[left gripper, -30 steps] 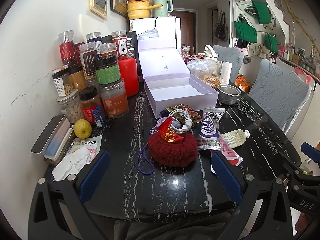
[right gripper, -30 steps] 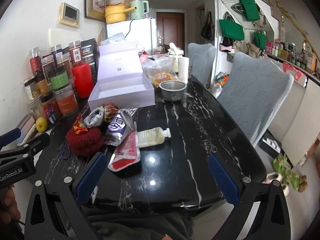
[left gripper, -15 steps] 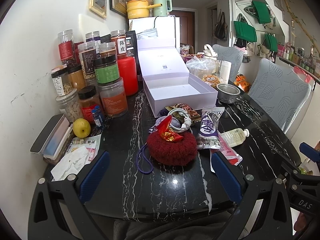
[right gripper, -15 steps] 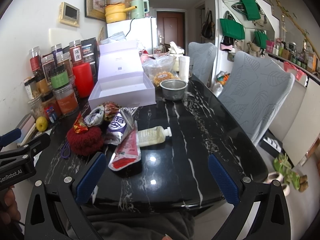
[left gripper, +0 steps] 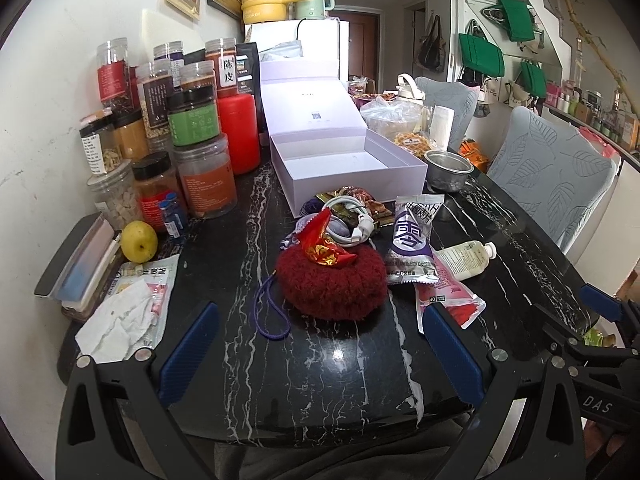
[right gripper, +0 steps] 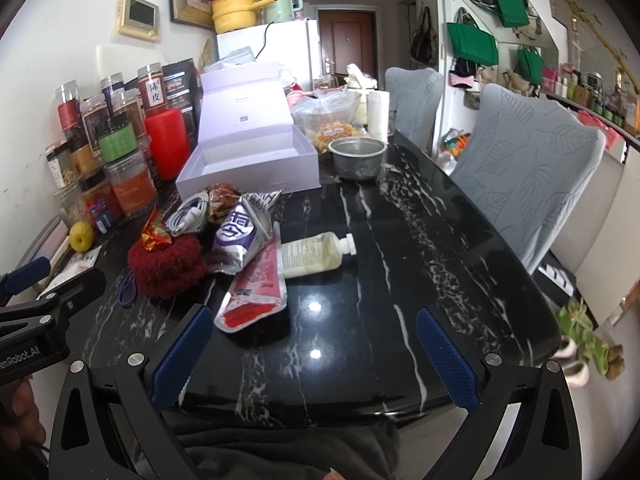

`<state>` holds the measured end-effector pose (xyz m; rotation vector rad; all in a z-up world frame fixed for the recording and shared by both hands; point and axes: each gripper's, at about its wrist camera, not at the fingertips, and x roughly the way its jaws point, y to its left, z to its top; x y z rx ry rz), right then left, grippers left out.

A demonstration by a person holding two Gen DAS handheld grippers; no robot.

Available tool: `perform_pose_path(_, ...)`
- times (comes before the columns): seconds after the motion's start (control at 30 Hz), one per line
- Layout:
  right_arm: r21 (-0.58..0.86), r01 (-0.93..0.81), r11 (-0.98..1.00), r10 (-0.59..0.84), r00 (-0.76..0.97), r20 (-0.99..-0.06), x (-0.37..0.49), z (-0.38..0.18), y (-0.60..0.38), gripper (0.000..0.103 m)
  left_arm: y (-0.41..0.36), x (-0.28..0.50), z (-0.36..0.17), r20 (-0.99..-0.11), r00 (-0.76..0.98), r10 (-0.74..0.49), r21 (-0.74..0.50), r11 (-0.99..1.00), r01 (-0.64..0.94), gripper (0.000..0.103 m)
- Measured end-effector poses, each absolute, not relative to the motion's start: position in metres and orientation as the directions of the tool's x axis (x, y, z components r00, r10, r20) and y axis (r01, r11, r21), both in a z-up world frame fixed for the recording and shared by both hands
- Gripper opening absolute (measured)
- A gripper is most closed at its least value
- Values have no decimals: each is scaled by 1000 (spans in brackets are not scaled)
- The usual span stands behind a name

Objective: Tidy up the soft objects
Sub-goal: 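Move the left tool toward the red fuzzy ring while the right tool approaches the red snack packet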

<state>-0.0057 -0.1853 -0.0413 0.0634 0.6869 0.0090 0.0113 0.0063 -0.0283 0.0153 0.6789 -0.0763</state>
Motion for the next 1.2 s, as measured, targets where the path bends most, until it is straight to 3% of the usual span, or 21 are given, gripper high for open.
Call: perform_pose_path(1.2, 119, -24, 993, 103, 689, -717, 76, -74, -195, 103, 2, 115, -86, -744, 641, -188, -118, 981, 151, 103)
